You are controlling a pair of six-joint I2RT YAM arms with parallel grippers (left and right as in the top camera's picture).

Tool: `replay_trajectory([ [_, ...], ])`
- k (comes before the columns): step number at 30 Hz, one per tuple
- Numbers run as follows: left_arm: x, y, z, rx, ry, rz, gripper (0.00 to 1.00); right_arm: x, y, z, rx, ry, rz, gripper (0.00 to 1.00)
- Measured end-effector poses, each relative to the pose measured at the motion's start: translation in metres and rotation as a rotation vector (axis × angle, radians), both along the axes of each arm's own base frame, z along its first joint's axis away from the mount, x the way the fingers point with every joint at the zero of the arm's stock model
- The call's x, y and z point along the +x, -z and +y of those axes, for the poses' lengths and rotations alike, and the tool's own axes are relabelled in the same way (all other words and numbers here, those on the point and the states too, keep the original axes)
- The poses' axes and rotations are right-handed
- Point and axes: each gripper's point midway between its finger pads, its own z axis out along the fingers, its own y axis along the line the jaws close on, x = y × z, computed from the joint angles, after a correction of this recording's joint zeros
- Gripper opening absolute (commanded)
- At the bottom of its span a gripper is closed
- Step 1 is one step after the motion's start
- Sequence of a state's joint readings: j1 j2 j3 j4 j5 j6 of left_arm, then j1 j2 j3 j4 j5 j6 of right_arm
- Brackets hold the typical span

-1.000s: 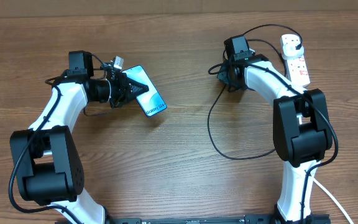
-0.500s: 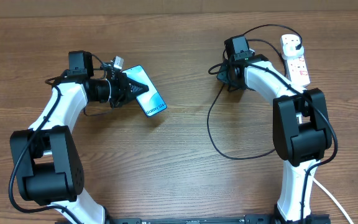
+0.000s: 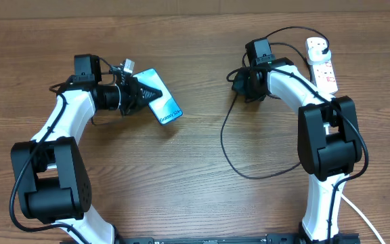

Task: Plug charger to phone and switch on socket
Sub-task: 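Lift the cable plug with the right gripper toward the phone's bottom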

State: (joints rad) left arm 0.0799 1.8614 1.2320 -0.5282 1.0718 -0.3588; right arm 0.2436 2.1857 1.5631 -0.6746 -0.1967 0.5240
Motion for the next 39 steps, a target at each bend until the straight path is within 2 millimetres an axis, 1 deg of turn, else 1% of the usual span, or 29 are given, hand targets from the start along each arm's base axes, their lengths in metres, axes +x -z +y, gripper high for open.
replay_trajectory([
  [2,0.004,-0.011,-0.004,-0.045,0.020,-0.052,0.04,-0.011,-0.006,0.012,0.070,-0.043,0.034,0.04],
  [4,0.010,-0.024,-0.007,-0.095,0.040,-0.112,0.04,-0.020,-0.020,0.024,0.142,-0.083,0.050,0.04],
  [6,0.015,-0.037,-0.010,-0.141,0.054,-0.162,0.04,-0.028,-0.041,0.034,0.212,-0.131,0.046,0.04],
  [8,0.021,-0.049,-0.011,-0.179,0.061,-0.201,0.04,-0.035,-0.068,0.044,0.279,-0.184,0.023,0.04],
  [11,0.030,-0.070,-0.009,-0.237,0.062,-0.247,0.04,-0.052,-0.111,0.058,0.387,-0.282,-0.012,0.04],
  [13,0.035,-0.084,-0.006,-0.276,0.065,-0.267,0.04,-0.065,-0.134,0.066,0.454,-0.342,-0.025,0.04],
  [15,0.037,-0.096,-0.003,-0.309,0.070,-0.274,0.04,-0.080,-0.152,0.073,0.524,-0.399,-0.023,0.04],
  [17,0.038,-0.109,-0.001,-0.340,0.080,-0.279,0.04,-0.095,-0.166,0.079,0.595,-0.450,-0.006,0.04],
  [19,0.036,-0.120,0.000,-0.368,0.091,-0.262,0.04,-0.108,-0.174,0.085,0.659,-0.491,0.020,0.04],
  [21,0.034,-0.128,0.000,-0.394,0.103,-0.226,0.04,-0.117,-0.179,0.090,0.701,-0.517,0.038,0.04],
  [23,0.030,-0.134,-0.001,-0.413,0.118,-0.195,0.04,-0.132,-0.188,0.097,0.774,-0.561,0.065,0.04],
  [28,0.023,-0.140,-0.003,-0.443,0.140,-0.096,0.04,-0.154,-0.212,0.115,0.923,-0.672,0.055,0.04],
  [34,0.020,-0.140,-0.003,-0.459,0.139,-0.023,0.04,-0.167,-0.225,0.130,0.999,-0.757,0.022,0.04],
  [39,0.018,-0.140,-0.008,-0.463,0.151,-0.003,0.04,-0.168,-0.230,0.131,1.033,-0.771,0.006,0.04],
])
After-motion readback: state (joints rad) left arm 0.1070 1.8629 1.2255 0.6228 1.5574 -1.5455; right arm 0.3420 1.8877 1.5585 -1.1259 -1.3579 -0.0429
